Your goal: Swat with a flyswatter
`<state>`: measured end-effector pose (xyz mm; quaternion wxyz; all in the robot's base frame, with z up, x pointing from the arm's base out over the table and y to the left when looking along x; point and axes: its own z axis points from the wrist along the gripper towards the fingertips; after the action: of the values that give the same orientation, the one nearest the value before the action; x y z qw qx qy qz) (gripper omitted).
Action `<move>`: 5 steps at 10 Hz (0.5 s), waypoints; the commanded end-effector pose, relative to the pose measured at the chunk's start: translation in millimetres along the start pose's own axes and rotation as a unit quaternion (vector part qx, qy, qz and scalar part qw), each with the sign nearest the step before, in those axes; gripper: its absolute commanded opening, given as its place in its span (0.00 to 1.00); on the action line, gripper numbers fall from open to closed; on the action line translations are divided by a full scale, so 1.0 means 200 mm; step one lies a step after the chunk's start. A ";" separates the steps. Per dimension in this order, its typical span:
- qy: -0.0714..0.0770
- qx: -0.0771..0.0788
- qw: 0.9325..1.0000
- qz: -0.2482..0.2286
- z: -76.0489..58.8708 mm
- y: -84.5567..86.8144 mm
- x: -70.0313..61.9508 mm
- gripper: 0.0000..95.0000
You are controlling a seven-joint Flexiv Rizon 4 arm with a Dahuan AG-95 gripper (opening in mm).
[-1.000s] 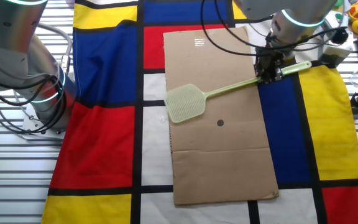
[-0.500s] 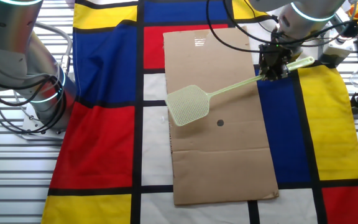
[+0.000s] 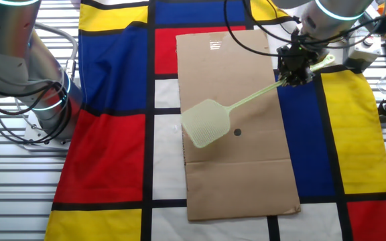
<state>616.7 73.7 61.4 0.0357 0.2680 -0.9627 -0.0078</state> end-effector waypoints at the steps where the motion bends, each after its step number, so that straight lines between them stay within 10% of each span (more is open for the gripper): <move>1: -0.004 0.003 0.999 -0.040 -0.06 0.00 0.01 0.00; 5: -0.016 0.015 0.995 -0.096 -0.14 0.01 -0.03 0.00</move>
<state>620.4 77.0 87.4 0.0166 0.3501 -0.9366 -0.0020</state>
